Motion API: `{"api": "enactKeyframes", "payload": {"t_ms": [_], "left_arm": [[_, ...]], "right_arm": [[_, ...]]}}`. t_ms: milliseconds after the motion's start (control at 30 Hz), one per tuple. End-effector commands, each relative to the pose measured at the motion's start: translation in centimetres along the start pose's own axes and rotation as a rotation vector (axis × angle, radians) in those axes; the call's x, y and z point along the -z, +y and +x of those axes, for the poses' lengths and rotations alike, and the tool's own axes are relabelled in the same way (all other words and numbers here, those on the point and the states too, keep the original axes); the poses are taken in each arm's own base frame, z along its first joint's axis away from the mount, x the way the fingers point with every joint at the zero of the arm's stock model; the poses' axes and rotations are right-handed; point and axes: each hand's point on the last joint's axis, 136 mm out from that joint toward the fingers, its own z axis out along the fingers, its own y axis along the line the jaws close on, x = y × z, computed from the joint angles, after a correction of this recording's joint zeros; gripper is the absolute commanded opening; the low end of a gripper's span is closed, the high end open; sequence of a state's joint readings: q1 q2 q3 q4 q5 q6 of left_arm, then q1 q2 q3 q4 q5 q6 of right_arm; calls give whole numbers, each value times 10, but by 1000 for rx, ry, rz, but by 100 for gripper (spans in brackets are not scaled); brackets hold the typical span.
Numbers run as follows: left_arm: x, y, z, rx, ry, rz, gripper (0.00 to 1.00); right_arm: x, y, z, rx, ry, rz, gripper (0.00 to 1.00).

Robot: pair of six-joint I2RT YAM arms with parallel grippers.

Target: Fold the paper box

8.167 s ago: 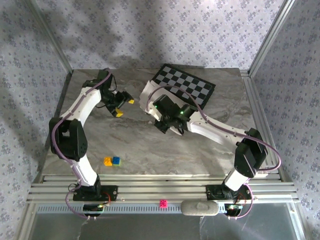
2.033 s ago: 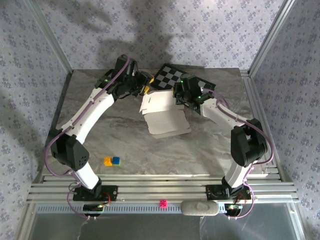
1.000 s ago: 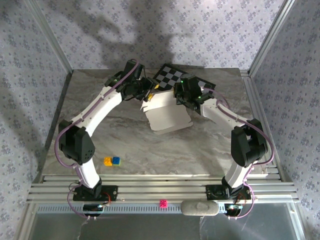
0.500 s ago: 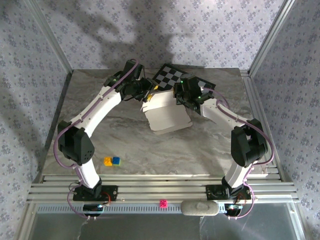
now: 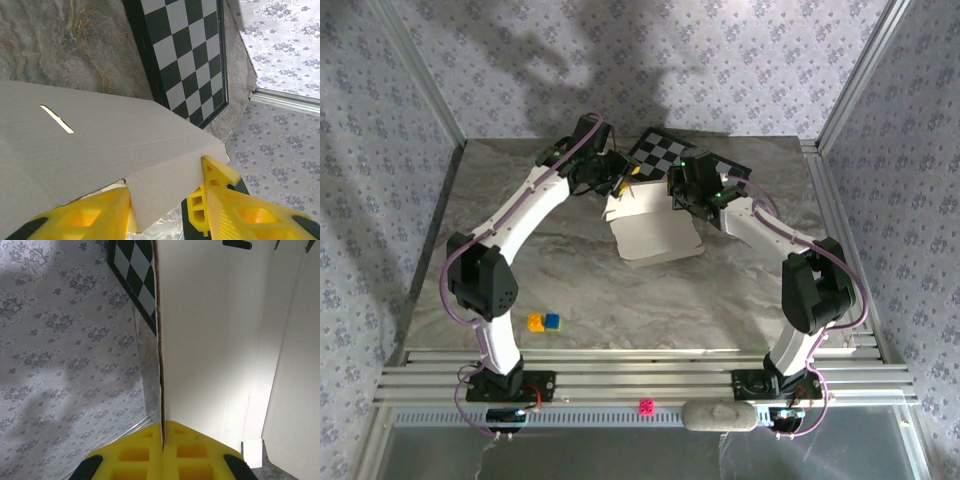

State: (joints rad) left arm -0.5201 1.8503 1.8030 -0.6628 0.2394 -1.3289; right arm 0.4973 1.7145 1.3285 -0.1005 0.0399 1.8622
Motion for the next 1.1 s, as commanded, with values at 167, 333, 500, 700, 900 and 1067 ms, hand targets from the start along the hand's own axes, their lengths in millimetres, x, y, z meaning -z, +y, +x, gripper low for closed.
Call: {"api": "enactKeyframes", "payload": {"t_ms": [167,333,500,700,900,1067], "left_arm": [[4,7,14,115,58,-50,22],[13,10,9,133,42,-50,7],[41,-5,-17,101,-21,38,23],[105,25,-76,-202,-193,-17,47],[73,125,-75,-408,-125,-42,28],[39,142,-70,-585,-137,48,27]], "right_arm": [[17,24,19,-9,61,-51,0],[16,24,17,-7,55,-55,0],[16,24,1,-15,31,-57,0],[26,31,-21,-27,30,-27,0],[30,33,-27,-64,60,8,0],[34,34,-22,-65,113,84,0]]}}
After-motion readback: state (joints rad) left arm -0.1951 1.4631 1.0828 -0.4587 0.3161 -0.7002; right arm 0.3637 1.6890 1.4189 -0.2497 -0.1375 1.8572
